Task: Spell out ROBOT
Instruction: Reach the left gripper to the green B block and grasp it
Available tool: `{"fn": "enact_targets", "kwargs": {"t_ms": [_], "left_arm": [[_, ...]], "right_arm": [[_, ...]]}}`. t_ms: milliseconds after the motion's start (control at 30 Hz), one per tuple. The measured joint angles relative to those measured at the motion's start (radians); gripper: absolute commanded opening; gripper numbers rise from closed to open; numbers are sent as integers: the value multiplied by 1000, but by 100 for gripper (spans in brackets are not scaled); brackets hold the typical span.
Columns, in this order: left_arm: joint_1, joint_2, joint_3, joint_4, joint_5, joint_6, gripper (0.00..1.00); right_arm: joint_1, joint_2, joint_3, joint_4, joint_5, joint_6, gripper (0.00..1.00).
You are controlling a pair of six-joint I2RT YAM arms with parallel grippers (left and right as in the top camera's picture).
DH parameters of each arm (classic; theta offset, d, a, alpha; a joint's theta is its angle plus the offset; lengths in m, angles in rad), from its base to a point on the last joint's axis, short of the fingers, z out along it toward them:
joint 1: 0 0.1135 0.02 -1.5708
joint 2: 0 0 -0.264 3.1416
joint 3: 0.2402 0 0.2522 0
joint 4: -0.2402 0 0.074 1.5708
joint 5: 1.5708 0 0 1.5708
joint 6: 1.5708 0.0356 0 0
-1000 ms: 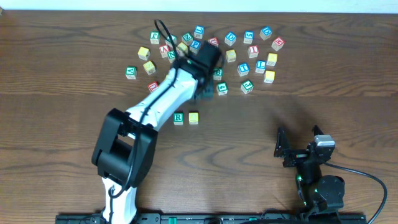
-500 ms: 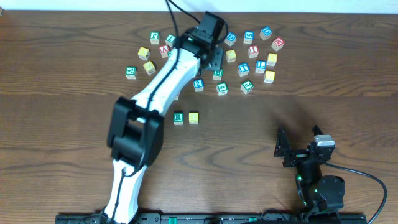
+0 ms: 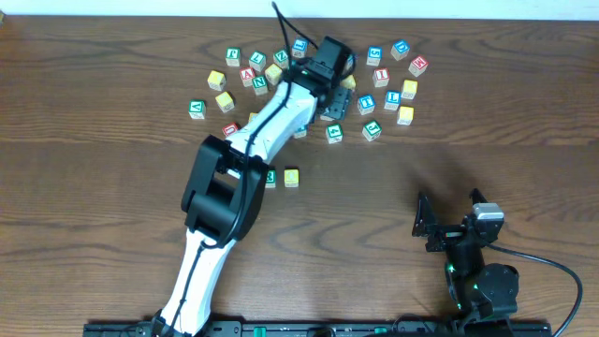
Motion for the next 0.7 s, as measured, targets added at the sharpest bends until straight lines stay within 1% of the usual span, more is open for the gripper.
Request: {"fn": "enact_targets", "kwargs": {"t_ms": [300,400,567,633,700], "left_arm": [[-16,42,0,2,-27,7,72],[-15,49,0,7,-52,7,71],[-15,49,0,19,-68,-8,53],[-15,49,0,21,-73,-21,50],[-15,49,0,21,-75,-22,50]], "right_arm": [[0,0,0,0,0,0,99],[0,0,0,0,0,0,99],[0,0,0,0,0,0,99],[0,0,0,0,0,0,99],[0,0,0,0,0,0,99]]}}
